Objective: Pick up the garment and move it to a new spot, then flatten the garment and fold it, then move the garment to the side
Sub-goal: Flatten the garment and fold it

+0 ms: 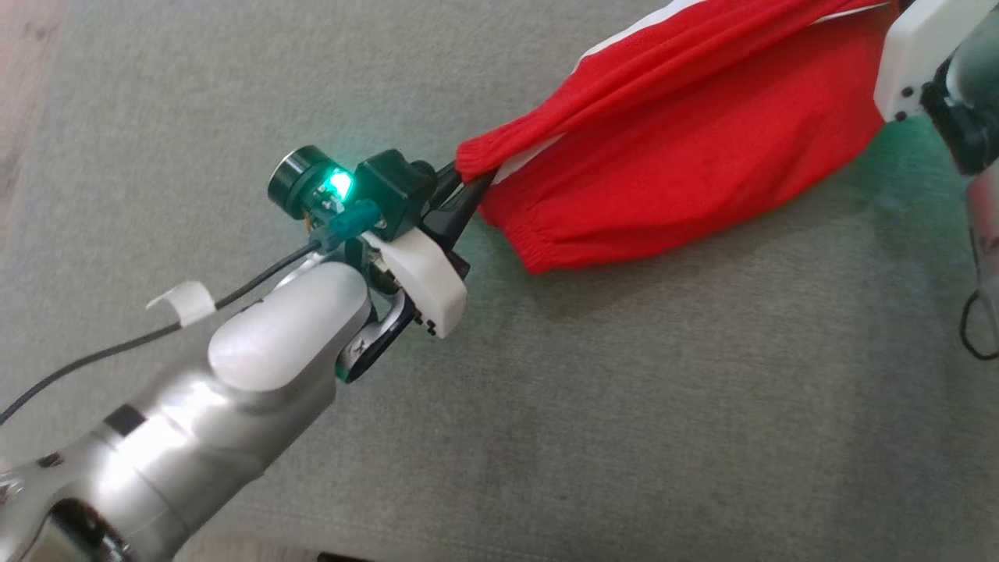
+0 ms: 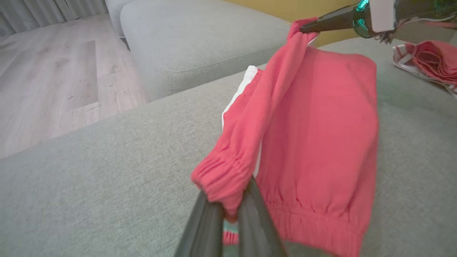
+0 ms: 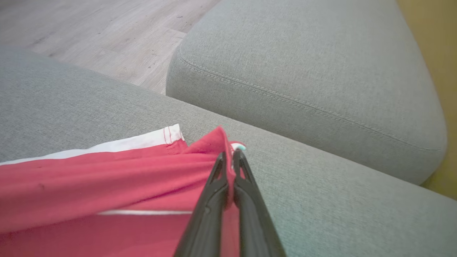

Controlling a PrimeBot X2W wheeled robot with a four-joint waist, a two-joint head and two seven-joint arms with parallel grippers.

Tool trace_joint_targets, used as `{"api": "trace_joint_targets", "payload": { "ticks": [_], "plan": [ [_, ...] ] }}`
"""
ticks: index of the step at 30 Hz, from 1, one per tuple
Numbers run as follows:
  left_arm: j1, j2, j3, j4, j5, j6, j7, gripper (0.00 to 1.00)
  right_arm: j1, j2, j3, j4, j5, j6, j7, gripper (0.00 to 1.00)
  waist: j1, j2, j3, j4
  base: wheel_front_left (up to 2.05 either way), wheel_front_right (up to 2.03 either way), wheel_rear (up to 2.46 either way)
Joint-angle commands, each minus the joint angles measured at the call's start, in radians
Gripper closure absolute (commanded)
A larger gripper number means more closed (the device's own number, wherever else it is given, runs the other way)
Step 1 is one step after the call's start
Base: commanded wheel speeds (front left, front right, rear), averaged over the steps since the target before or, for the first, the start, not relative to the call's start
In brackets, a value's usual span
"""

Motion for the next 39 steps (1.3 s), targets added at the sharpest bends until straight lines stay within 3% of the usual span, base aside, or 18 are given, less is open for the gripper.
{"api": "trace_joint_targets", "payload": {
  "ticks": [1, 14, 15, 16, 17, 27, 39],
  "plan": [
    [-0.05, 0.013, 0.04, 0.007, -0.003, -0.007, -0.015, 1.0, -0.045, 0.006, 0.003, 0.006, -0.001, -0.001, -0.023, 1.0, -0.0002, 0.0, 0.025, 0.024, 0.0, 0.0, 0.0],
    [-0.088, -0.056, 0.025, 0.1, 0.001, -0.033, -0.044, 1.0, -0.15, 0.013, 0.031, 0.181, -0.015, -0.001, -0.134, 1.0, -0.0002, 0.0, 0.05, 0.062, 0.0, 0.0, 0.0],
    [-0.091, -0.061, 0.024, 0.107, 0.002, -0.034, -0.045, 0.76, -0.157, 0.018, 0.034, 0.19, -0.012, -0.001, -0.15, 0.3, -0.0002, 0.0, 0.051, 0.065, 0.0, 0.0, 0.0],
    [-0.093, -0.066, 0.023, 0.115, 0.002, -0.034, -0.046, 0.33, -0.164, 0.021, 0.033, 0.203, -0.008, -0.001, -0.158, 0.0, -0.0002, 0.0, 0.052, 0.067, 0.0, 0.0, 0.0],
    [-0.095, -0.071, 0.022, 0.123, 0.003, -0.033, -0.048, 0.0, -0.171, 0.022, 0.036, 0.216, -0.008, -0.001, -0.166, 0.0, -0.0002, 0.0, 0.053, 0.069, 0.0, 0.0, 0.0],
    [-0.083, -0.08, 0.025, 0.193, 0.003, -0.022, -0.094, 0.0, -0.187, 0.03, 0.016, 0.313, 0.029, -0.001, -0.284, 0.0, -0.0002, 0.0, 0.011, 0.052, 0.0, 0.0, 0.0],
    [0.005, -0.02, 0.041, 0.207, -0.039, 0.008, -0.101, 0.0, -0.099, 0.023, 0.055, 0.301, 0.175, -0.001, -0.412, 0.0, -0.0002, 0.0, -0.138, -0.02, 0.0, 0.0, 0.0]
  ]
}}
